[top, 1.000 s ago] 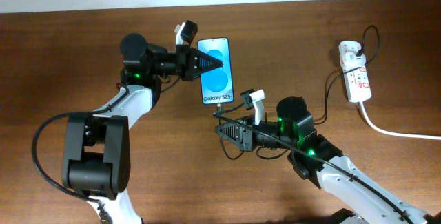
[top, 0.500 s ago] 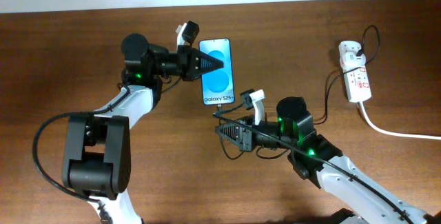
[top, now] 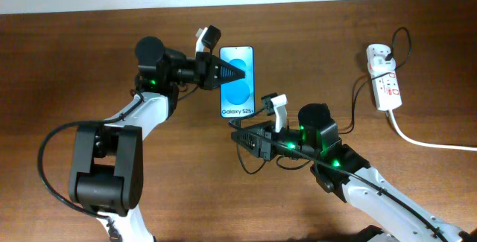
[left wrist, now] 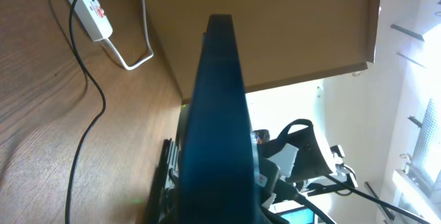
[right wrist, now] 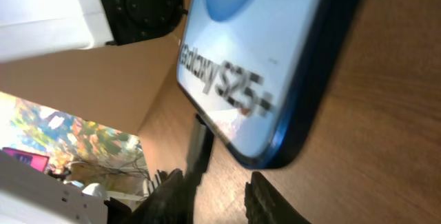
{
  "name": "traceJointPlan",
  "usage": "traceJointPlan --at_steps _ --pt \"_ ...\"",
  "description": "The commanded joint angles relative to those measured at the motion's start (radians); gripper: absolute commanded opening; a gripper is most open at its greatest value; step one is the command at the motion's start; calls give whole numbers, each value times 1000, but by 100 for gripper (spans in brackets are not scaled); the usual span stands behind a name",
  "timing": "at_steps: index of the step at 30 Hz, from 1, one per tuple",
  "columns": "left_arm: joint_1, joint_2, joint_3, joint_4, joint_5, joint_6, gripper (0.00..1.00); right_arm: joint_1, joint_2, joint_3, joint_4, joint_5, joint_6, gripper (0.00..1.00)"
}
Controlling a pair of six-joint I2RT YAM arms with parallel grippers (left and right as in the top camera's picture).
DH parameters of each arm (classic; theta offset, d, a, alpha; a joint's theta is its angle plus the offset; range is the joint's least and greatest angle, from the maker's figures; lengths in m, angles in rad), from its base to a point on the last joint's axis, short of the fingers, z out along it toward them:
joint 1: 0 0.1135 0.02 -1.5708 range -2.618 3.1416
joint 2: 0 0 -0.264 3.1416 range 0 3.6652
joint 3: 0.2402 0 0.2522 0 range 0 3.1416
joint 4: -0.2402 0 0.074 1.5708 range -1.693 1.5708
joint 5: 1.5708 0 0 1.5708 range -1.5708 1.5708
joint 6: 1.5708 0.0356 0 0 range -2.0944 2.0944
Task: Plug charger to phone and switch on socket
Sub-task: 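Push the USB-C plug up into the phone's bottom port, then lower the phone flat onto the table with the left gripper and release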
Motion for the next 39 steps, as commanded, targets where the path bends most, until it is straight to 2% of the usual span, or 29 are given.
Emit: traceJointPlan --at_steps 1,3,4,5,8,9,13,14,15,16,20,23,25,26,27,28,29,30,32,33,34,36,37,38,39 --pt "8 -7 15 6 -2 21 0 -2 -24 43 -63 -9 -45 56" --pt "16 -7 15 6 -16 21 0 14 -79 142 -367 164 -138 67" --pt "16 -7 15 6 -16 21 0 62 -110 223 -518 311 -178 68" --pt "16 -7 15 6 -16 31 0 122 -124 286 -595 425 -191 69" --pt "16 -7 15 6 -18 32 0 353 -95 359 -661 871 -146 70" --pt "16 -7 15 6 -18 32 0 385 -49 359 -657 962 -109 60" --pt "16 -7 15 6 -16 32 0 386 65 359 -618 975 -92 47" --pt "16 -7 15 6 -16 32 0 386 76 359 -607 993 -92 38" --pt "16 -7 15 6 -13 32 0 385 76 360 -587 992 -92 19" --pt "16 -7 15 6 1 40 0 385 76 373 -581 992 -92 4" --pt "1 -7 13 6 15 69 0 383 76 378 -450 993 -150 4" --pt "-33 -7 -18 42 16 87 0 325 76 427 -446 992 -172 4" --pt "-35 -8 -21 55 15 83 0 299 73 434 -492 917 -172 25" --pt "-34 -8 -21 55 14 82 0 299 66 444 -537 874 -172 28" --pt "-34 -8 -20 55 -3 58 0 299 48 463 -607 818 -171 43" --pt "-34 -8 -20 55 -40 45 0 299 7 498 -728 785 -172 80" --pt "-34 -8 -20 55 -90 6 0 299 -44 549 -875 796 -172 99" --pt "-39 -8 -20 101 -148 -92 0 299 -109 622 -1061 869 -172 99" --pt "-100 -8 4 517 -314 -381 0 299 -248 783 -1356 1063 -171 99" --pt "-146 -8 42 568 -365 -412 0 299 -318 846 -1445 1152 -168 99" --pt "-190 -8 75 513 -365 -388 0 299 -368 882 -1495 1218 -135 99" --pt "-317 -8 172 113 -345 -124 0 299 -530 916 -1548 1324 -48 99" --pt "-363 -8 256 -306 -360 217 0 299 -579 916 -1559 1324 -27 99" --pt "-369 -8 317 -623 -416 453 0 299 -594 916 -1577 1325 -27 99" --pt "-356 -8 383 -1012 -596 748 0 299 -594 905 -1594 1325 -11 99"
